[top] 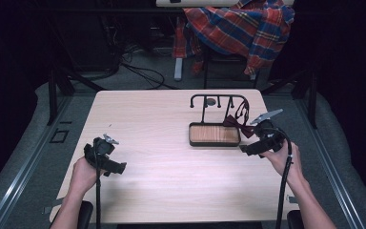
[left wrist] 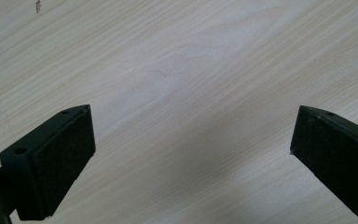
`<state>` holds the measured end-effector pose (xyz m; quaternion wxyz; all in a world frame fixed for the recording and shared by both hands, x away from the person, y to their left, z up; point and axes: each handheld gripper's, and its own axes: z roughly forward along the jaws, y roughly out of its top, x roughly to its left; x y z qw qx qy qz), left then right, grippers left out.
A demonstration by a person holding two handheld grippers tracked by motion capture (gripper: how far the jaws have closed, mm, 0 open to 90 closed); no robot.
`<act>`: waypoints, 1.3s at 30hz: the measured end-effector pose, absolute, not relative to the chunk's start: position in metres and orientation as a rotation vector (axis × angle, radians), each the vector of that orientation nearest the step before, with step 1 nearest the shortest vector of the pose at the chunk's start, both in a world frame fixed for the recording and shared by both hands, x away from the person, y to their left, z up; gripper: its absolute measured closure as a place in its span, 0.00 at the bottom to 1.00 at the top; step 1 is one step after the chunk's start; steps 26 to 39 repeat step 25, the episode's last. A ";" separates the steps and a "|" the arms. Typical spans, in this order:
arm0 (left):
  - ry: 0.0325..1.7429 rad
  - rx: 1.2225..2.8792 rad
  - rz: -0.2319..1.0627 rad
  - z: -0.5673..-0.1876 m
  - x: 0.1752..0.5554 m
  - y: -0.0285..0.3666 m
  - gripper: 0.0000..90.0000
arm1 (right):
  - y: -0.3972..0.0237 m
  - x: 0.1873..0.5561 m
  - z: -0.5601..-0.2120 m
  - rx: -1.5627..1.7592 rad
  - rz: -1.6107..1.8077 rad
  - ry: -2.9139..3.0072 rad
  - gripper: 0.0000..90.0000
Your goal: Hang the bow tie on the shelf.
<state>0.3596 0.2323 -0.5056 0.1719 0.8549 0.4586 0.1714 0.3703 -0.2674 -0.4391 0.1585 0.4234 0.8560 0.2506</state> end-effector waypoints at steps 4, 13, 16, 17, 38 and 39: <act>1.305 2.426 0.484 -0.506 0.359 0.232 0.00 | -0.263 0.363 -0.445 1.177 0.688 2.498 0.14; 1.302 2.437 0.482 -0.508 0.360 0.232 0.00 | -0.248 0.341 -0.474 1.076 0.628 2.652 0.09; 1.304 2.441 0.483 -0.508 0.360 0.232 0.00 | -0.248 0.336 -0.478 1.054 0.597 2.668 0.09; 1.304 2.442 0.484 -0.508 0.360 0.232 0.00 | -0.249 0.334 -0.480 1.051 0.595 2.671 0.09; 1.281 2.475 0.513 -0.510 0.360 0.230 0.00 | -0.254 0.334 -0.486 1.044 0.575 2.657 0.16; 1.281 2.475 0.513 -0.510 0.360 0.230 0.00 | -0.254 0.334 -0.486 1.044 0.575 2.657 0.16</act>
